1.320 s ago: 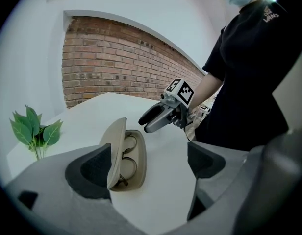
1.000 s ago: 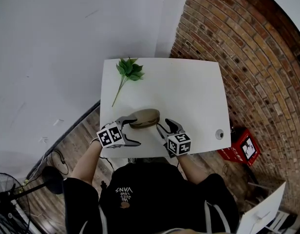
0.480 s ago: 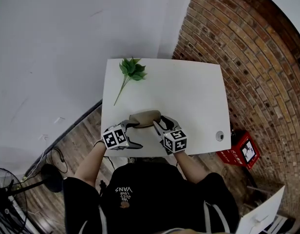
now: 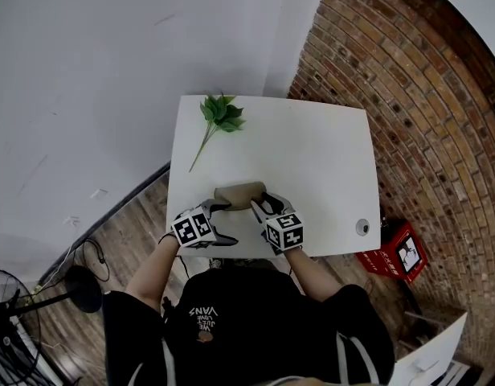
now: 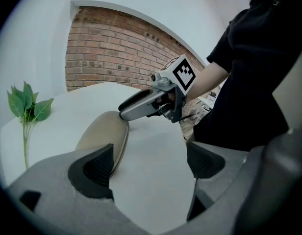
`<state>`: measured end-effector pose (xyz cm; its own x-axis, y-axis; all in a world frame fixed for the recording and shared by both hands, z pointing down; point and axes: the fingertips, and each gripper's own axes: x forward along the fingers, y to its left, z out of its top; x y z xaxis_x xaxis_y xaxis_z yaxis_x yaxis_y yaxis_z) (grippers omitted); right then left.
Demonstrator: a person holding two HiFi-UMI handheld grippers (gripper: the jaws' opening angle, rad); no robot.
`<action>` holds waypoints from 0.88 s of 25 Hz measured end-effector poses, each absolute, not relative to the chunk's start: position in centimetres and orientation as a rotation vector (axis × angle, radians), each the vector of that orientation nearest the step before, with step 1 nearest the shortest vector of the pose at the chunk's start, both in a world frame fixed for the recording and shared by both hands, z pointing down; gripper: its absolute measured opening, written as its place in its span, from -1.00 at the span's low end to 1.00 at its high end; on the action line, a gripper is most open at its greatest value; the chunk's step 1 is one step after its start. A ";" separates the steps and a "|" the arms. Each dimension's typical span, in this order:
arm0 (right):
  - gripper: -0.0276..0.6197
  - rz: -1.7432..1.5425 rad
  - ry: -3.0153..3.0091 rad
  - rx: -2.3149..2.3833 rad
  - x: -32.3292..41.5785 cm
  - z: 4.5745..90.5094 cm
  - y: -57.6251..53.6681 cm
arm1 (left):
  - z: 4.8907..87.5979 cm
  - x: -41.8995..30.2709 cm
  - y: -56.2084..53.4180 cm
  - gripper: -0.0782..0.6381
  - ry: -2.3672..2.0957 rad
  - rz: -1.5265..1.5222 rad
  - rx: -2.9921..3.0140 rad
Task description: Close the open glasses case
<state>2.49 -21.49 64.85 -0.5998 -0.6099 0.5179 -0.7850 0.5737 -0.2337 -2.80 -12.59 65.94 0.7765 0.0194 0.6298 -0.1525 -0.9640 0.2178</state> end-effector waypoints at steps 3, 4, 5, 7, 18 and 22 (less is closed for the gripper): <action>-0.41 0.627 -2.421 1.132 2.5 64.9 -21.4 | 66.0 -2.7 -12.6 0.56 -0.118 0.967 2.704; -0.41 0.620 -2.417 1.134 2.6 65.0 -21.4 | 66.1 -2.7 -12.6 0.56 -0.122 0.967 2.703; -0.42 0.611 -2.410 1.137 2.6 65.1 -21.4 | 66.1 -2.6 -12.6 0.56 -0.126 0.968 2.702; -0.44 0.593 -2.396 1.142 2.7 65.3 -21.5 | 66.2 -2.7 -12.7 0.54 -0.135 0.971 2.700; -0.46 0.581 -2.388 1.122 2.7 65.7 -21.6 | 66.5 -2.5 -12.8 0.48 -0.171 0.996 2.688; -0.43 0.611 -2.385 1.109 2.7 65.9 -21.7 | 66.6 -2.5 -12.8 0.46 -0.178 0.995 2.680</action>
